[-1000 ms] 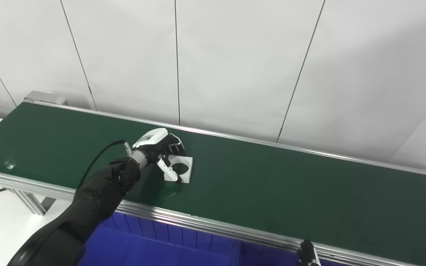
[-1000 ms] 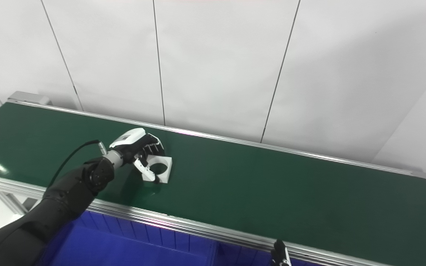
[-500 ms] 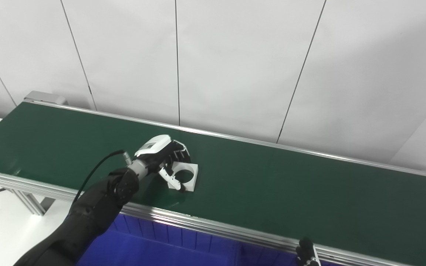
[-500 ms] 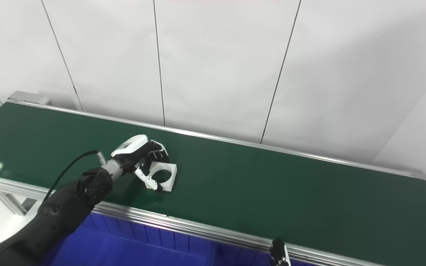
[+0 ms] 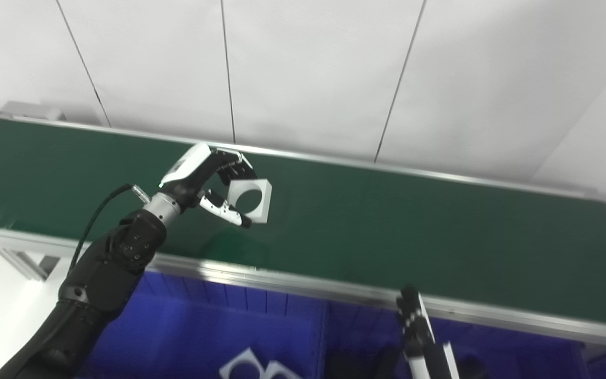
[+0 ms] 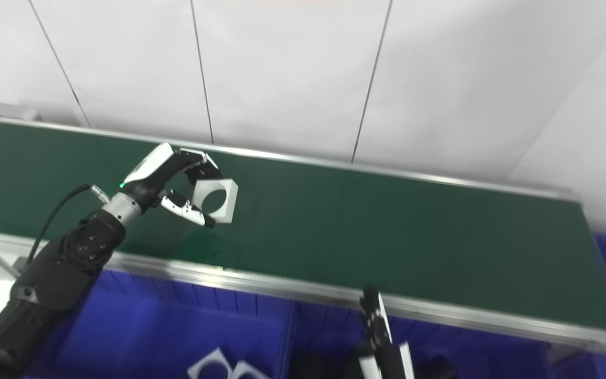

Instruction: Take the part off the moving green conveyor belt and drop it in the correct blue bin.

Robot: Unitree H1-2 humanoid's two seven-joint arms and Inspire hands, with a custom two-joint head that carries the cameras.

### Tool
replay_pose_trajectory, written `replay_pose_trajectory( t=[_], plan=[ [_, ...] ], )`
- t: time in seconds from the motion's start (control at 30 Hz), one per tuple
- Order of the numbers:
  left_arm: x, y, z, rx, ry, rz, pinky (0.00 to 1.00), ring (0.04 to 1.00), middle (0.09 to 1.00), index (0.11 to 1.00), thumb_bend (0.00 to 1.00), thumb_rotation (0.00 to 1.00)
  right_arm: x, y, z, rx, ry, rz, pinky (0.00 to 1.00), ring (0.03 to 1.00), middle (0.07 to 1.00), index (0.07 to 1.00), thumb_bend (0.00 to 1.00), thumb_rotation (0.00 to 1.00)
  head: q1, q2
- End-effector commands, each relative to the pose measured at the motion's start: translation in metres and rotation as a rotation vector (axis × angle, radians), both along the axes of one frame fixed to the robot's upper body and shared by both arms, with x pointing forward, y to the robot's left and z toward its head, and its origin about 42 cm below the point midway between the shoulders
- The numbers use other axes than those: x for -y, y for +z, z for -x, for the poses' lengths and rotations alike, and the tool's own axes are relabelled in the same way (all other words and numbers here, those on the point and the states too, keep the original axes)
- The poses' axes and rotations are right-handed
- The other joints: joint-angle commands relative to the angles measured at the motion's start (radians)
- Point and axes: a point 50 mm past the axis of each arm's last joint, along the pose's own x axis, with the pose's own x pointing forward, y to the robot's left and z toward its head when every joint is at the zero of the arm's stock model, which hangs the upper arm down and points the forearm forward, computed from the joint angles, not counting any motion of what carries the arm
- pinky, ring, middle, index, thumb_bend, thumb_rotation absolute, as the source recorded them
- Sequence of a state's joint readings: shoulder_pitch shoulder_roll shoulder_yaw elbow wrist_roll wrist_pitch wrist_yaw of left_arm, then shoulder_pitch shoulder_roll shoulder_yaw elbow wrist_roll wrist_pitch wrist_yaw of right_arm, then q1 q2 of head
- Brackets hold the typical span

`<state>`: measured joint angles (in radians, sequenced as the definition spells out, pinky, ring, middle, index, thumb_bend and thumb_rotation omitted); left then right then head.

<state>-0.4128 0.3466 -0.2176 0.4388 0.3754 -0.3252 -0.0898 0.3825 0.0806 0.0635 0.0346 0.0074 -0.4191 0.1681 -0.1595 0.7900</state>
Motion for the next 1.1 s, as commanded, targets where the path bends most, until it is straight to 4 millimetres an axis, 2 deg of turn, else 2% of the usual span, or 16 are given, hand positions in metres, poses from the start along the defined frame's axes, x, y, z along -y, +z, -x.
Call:
replay_pose_trajectory(
  t=[0.0, 0.07, 0.27, 0.33, 0.4, 0.53, 0.57, 0.67, 0.73, 0.77, 0.8, 0.87, 0.93, 1.07],
  plan=[
    [-0.005, 0.025, -0.005, 0.090, -0.014, 0.036, 0.45, 0.457, 0.508, 0.481, 0.50, 0.00, -0.007, 0.013, -0.004, 0.087, -0.012, -0.008, 1.00, 1.000, 1.000, 1.000, 0.71, 0.88, 0.001, 0.001],
    [-0.007, 0.024, 0.001, 0.106, -0.030, 0.068, 0.45, 0.458, 0.511, 0.477, 0.50, 0.00, -0.012, 0.016, -0.005, 0.094, -0.018, -0.009, 1.00, 1.000, 1.000, 1.000, 0.72, 0.87, -0.033, 0.020],
    [-0.006, 0.021, 0.022, 0.111, -0.054, 0.165, 0.47, 0.478, 0.514, 0.465, 0.50, 0.00, -0.019, 0.021, -0.006, 0.103, -0.018, -0.036, 1.00, 1.000, 1.000, 1.000, 0.75, 0.86, -0.047, 0.045],
    [-0.005, 0.021, 0.031, 0.101, -0.057, 0.192, 0.47, 0.482, 0.515, 0.465, 0.50, 0.00, -0.021, 0.023, -0.007, 0.111, -0.021, -0.028, 1.00, 1.000, 1.000, 1.000, 0.75, 0.86, -0.054, 0.050],
    [-0.005, 0.021, 0.041, 0.099, -0.064, 0.207, 0.48, 0.485, 0.510, 0.469, 0.50, 0.00, -0.023, 0.025, -0.008, 0.122, -0.027, -0.014, 1.00, 1.000, 1.000, 1.000, 0.71, 0.87, -0.061, 0.052],
    [-0.005, 0.020, 0.050, 0.097, -0.072, 0.215, 0.50, 0.491, 0.506, 0.469, 0.50, 0.00, -0.025, 0.024, -0.008, 0.121, -0.034, 0.002, 1.00, 1.000, 1.000, 1.000, 0.72, 0.88, -0.068, 0.049],
    [-0.005, 0.017, 0.059, 0.100, -0.079, 0.226, 0.50, 0.489, 0.506, 0.469, 0.50, 0.00, -0.025, 0.024, -0.008, 0.118, -0.036, -0.005, 1.00, 1.000, 1.000, 1.000, 0.72, 0.88, -0.073, 0.050],
    [-0.004, 0.012, 0.075, 0.103, -0.091, 0.241, 0.47, 0.482, 0.505, 0.471, 0.50, 0.00, -0.027, 0.024, -0.007, 0.116, -0.037, -0.022, 1.00, 1.000, 1.000, 1.000, 0.73, 0.86, -0.079, 0.051],
    [-0.004, 0.011, 0.077, 0.103, -0.092, 0.241, 0.47, 0.480, 0.506, 0.471, 0.50, 0.00, -0.027, 0.024, -0.006, 0.116, -0.037, -0.025, 1.00, 1.000, 1.000, 1.000, 0.74, 0.86, -0.079, 0.051],
    [-0.003, 0.005, 0.088, 0.096, -0.101, 0.245, 0.44, 0.466, 0.511, 0.473, 0.50, 0.00, -0.027, 0.025, -0.006, 0.116, -0.042, -0.022, 1.00, 1.000, 1.000, 1.000, 0.74, 0.86, -0.097, 0.045],
    [-0.003, -0.001, 0.100, 0.085, -0.109, 0.250, 0.36, 0.449, 0.514, 0.475, 0.50, 0.00, -0.027, 0.025, -0.005, 0.115, -0.045, -0.019, 1.00, 1.000, 1.000, 1.000, 0.73, 0.87, -0.105, 0.043],
    [-0.002, -0.009, 0.120, 0.062, -0.121, 0.253, 0.33, 0.450, 0.510, 0.477, 0.50, 0.00, -0.028, 0.025, -0.004, 0.114, -0.048, -0.019, 1.00, 1.000, 1.000, 1.000, 0.73, 0.87, -0.110, 0.042],
    [-0.002, -0.014, 0.131, 0.040, -0.130, 0.260, 0.24, 0.446, 0.506, 0.479, 0.50, 0.00, -0.028, 0.024, -0.004, 0.113, -0.047, -0.023, 1.00, 1.000, 1.000, 1.000, 0.71, 0.87, -0.108, 0.041],
    [-0.001, -0.020, 0.146, 0.012, -0.147, 0.237, 0.28, 0.450, 0.499, 0.484, 0.50, 0.00, -0.028, 0.024, -0.003, 0.111, -0.051, -0.020, 1.00, 1.000, 1.000, 1.000, 0.72, 0.86, -0.101, 0.043]
  ],
)
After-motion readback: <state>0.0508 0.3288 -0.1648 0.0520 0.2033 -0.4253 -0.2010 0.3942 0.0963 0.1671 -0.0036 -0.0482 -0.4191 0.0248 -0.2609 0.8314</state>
